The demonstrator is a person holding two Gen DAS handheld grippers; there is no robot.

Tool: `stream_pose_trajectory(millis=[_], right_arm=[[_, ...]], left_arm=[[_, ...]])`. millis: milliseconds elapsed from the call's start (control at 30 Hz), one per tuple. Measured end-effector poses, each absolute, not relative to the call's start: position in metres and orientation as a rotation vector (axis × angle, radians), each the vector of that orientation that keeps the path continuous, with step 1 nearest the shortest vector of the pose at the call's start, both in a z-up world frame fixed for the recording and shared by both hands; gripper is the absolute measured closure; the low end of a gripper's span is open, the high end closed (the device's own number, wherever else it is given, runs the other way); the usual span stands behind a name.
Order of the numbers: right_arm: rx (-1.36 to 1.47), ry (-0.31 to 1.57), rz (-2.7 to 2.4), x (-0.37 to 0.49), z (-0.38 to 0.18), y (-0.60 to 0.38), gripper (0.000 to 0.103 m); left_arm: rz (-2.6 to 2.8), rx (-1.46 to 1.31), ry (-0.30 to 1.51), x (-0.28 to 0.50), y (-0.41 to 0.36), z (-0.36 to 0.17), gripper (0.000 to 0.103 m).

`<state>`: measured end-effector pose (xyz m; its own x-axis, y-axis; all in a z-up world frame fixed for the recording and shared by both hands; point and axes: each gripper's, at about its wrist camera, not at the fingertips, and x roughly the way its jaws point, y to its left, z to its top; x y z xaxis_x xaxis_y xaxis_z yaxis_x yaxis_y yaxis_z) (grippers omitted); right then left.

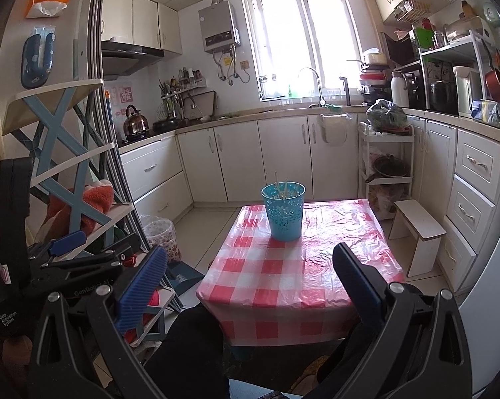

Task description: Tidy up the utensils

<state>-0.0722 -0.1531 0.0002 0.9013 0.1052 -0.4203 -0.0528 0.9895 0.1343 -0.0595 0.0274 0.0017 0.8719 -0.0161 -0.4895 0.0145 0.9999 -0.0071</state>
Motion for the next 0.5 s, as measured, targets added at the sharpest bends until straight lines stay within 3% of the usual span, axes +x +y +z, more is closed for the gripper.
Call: stream_pose_trajectory(millis=[500], right_arm=[[0.129,0.464,0.097,-0.0741,-0.0050,-0.1529,0.007]], left_arm=[[-0.018,0.002,0.510,-0.0635,0.0294,0.0005,0.008]])
